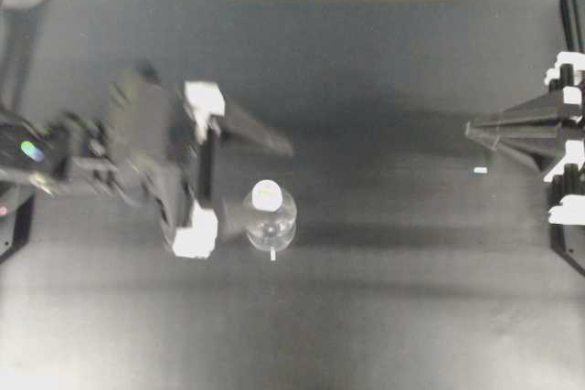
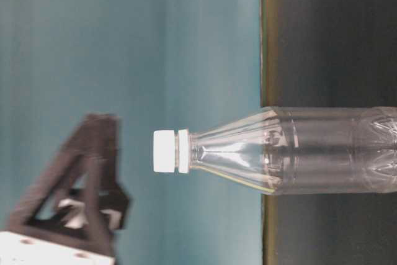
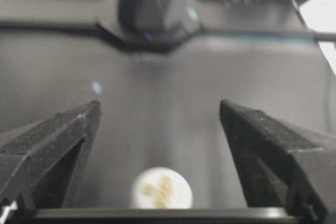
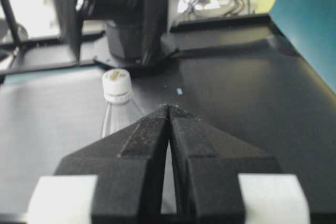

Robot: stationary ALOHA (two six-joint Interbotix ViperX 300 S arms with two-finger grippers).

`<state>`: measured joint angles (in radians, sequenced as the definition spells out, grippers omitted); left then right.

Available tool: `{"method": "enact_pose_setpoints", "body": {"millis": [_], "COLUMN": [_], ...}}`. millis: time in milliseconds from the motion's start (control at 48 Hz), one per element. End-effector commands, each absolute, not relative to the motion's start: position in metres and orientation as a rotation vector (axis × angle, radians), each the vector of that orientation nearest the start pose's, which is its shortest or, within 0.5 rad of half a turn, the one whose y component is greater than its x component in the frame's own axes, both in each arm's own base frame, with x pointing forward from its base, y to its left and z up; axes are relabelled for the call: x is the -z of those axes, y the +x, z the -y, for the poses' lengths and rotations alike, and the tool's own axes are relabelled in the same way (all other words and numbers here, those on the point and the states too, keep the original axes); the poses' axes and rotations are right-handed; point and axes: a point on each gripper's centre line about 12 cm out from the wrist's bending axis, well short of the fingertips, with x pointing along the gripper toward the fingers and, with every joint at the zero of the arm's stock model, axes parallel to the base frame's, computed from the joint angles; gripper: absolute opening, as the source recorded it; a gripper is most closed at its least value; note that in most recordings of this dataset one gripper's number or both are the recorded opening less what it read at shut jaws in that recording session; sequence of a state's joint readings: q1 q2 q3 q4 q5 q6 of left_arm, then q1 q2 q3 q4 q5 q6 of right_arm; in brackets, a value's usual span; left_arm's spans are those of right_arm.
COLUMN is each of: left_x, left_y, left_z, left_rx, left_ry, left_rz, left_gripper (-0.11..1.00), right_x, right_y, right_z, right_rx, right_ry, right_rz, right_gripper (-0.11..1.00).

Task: Open the bottle cap by holding the bottle with the left arm and twisting the cap with the right arm.
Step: 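Close the left gripper around the bottle body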

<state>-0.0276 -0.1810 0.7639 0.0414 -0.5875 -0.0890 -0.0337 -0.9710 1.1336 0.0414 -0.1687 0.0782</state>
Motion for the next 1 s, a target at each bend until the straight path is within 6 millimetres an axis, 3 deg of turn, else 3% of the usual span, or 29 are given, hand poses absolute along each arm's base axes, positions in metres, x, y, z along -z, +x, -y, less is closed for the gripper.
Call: {"method": "enact_pose_setpoints", "body": {"millis": [0, 188, 625, 979], "left_x": [-0.263, -0.238, -0.156, -0.093], "left_y": [0.378, 0.384, 0.393, 0.384], "left_z": [0.013, 0.002, 0.011, 0.013], "left_rx": [0.053, 0.026, 0.043, 0.043], "left_ry": [-0.054, -0.052, -0.057, -0.059], "left_rz": [0.04, 0.005, -0.21, -0.384], "left_gripper": [0.99, 0.99, 1.0, 1.0], "right_x": [-0.307, -0.306, -0.306, -0.3], "right_y": [0.202, 0.202, 0.202, 0.204], "right_z": [0.009, 0.01, 0.01, 0.008], "right_rx": [0.048, 0.05, 0.051, 0.051], "right_ry": [0.155, 0.205, 0.211, 0.257], "right_rz": [0.025, 0.019, 0.019, -0.06], "right_gripper": [-0.01, -0.01, -0.01, -0.01]}}
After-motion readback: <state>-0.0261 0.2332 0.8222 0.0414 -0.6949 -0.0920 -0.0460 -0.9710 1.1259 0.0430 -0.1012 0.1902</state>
